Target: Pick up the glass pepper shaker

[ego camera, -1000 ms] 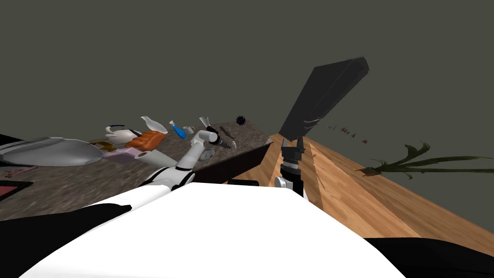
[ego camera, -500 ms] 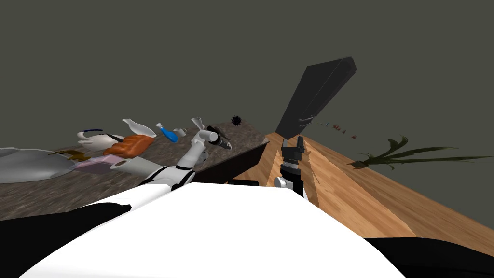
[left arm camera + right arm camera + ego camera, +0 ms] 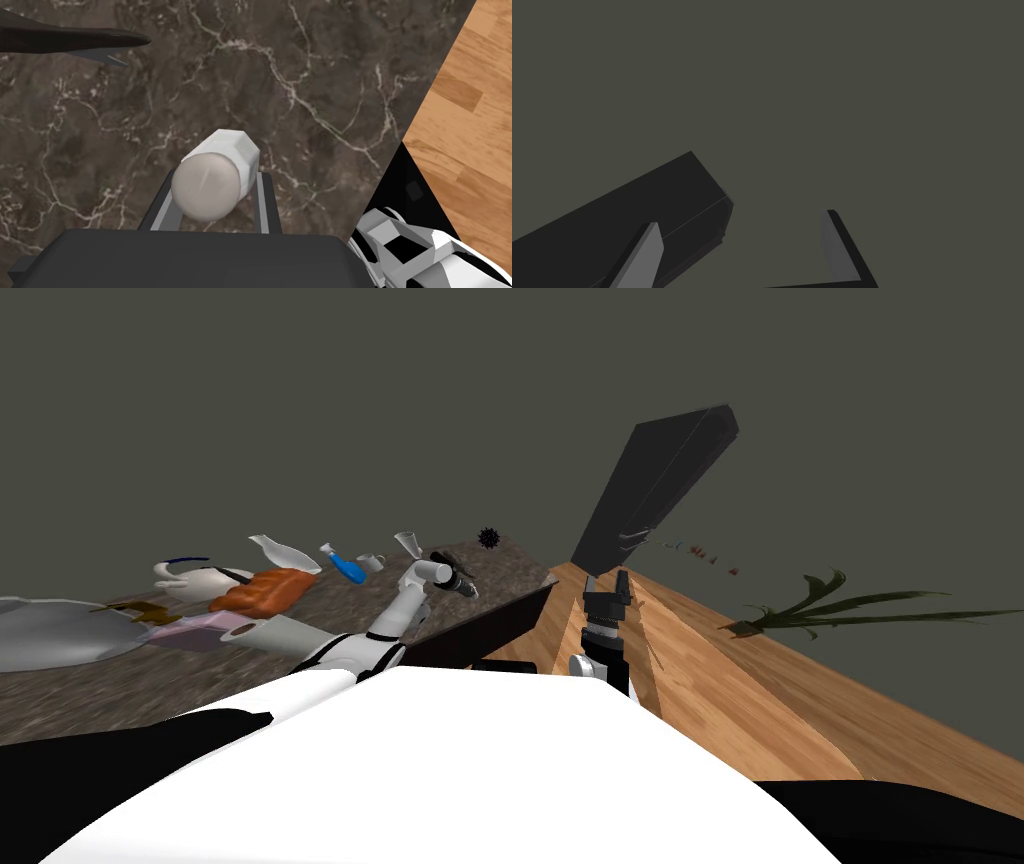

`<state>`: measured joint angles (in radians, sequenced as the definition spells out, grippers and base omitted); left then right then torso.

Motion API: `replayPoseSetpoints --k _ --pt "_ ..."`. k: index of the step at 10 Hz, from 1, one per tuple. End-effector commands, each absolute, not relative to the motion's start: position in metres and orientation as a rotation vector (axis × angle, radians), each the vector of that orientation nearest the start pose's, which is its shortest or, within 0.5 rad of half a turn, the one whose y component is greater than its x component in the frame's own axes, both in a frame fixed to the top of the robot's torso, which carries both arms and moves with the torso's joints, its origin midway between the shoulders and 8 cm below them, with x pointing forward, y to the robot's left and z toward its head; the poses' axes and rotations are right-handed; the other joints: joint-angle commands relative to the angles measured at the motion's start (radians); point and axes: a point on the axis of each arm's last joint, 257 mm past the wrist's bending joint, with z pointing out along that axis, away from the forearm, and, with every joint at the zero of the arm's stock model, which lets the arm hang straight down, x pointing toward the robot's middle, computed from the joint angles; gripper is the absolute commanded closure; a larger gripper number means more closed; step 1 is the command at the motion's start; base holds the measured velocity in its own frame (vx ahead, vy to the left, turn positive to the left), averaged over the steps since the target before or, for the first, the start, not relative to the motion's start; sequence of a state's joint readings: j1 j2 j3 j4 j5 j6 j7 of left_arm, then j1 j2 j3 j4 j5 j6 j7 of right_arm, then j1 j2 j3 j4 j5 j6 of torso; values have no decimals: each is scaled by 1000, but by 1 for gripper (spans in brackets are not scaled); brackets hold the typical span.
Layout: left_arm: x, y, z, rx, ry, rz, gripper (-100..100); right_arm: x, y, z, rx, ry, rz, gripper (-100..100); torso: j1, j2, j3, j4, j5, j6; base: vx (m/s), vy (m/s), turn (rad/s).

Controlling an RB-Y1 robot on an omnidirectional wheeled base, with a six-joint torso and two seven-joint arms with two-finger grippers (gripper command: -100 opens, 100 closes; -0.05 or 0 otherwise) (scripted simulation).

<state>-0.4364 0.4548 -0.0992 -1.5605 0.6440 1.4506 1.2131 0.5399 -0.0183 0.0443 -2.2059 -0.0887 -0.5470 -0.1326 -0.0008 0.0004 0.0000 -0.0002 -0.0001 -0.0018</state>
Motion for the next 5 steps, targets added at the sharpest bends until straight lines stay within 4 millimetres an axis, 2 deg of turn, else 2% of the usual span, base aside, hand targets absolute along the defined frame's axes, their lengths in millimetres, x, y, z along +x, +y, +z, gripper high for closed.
replayPoseSetpoints --k 1,3,4,5 --pt "495 221 -297 -2996 958 -766 100 347 -281 -14 815 570 1489 0 0 0 0 0 0 0 0 0 0" --pt "495 221 -297 -2996 957 -766 100 347 -281 -14 815 570 1489 0 0 0 0 0 0 0 0 0 0" --pt "495 221 -297 -2996 957 -766 0 347 -281 -14 815 570 1489 0 0 0 0 0 0 0 0 0 0" --pt "494 220 -286 -2995 959 -764 100 347 -281 -14 815 570 1489 0 0 0 0 0 0 0 -19 12 19"
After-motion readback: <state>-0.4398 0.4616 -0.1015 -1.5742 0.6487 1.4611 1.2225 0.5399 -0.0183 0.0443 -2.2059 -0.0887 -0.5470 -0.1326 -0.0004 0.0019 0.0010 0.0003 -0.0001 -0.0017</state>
